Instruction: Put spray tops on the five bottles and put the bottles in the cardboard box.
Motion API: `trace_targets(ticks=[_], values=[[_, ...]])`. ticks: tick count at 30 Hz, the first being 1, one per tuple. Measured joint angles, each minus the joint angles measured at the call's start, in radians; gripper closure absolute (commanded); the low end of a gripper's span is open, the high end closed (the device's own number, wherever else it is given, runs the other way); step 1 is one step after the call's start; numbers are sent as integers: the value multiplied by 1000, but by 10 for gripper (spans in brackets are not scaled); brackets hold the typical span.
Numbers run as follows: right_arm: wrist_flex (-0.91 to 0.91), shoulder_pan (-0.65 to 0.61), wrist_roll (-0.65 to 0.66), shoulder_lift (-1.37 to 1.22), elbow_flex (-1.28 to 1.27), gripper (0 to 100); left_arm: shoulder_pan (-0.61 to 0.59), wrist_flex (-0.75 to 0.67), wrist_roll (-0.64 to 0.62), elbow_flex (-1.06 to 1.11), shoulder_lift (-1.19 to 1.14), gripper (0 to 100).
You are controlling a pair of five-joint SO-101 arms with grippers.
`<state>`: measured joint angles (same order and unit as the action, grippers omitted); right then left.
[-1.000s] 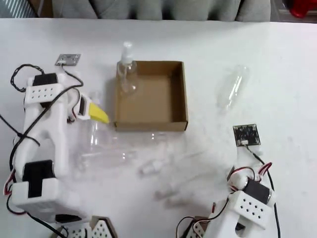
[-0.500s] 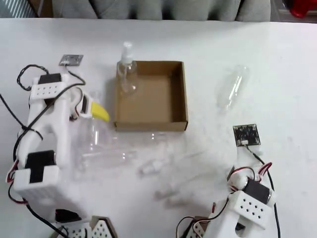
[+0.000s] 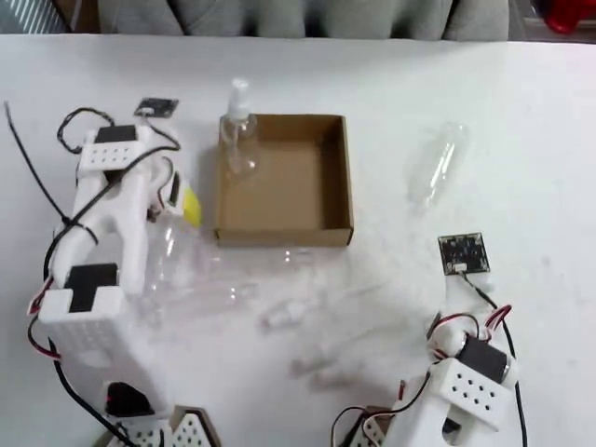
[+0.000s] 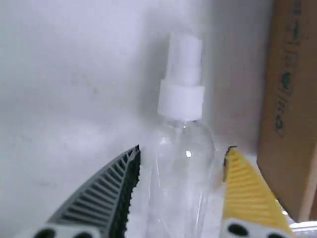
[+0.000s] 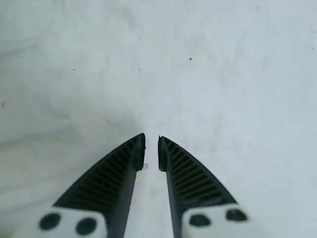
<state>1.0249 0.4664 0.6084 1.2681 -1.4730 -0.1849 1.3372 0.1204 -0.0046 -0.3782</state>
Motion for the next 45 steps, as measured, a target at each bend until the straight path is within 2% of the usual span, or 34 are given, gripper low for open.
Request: trace_targets(ticks=[7,13,21,27,30,34,36,39,45], values=[[0,0,0,0,0,974,17,26,9,0,0,683],[0,0,0,0,0,974,17,29,164,5,0,686],[0,0,0,0,0,974,-23,29,282,14,0,687],[0,0,0,0,0,974,-40,-74,308,106,0,688],[0,0,0,0,0,974,-40,-138,308,141,0,768],[0,0,0,0,0,974,-40,-180,308,155,0,992],[0,0,0,0,0,974,-40,-183,311,155,0,955],[0,0,0,0,0,974,-40,-183,311,155,0,984],[0,0,0,0,0,974,-40,-152,307,123,0,980]])
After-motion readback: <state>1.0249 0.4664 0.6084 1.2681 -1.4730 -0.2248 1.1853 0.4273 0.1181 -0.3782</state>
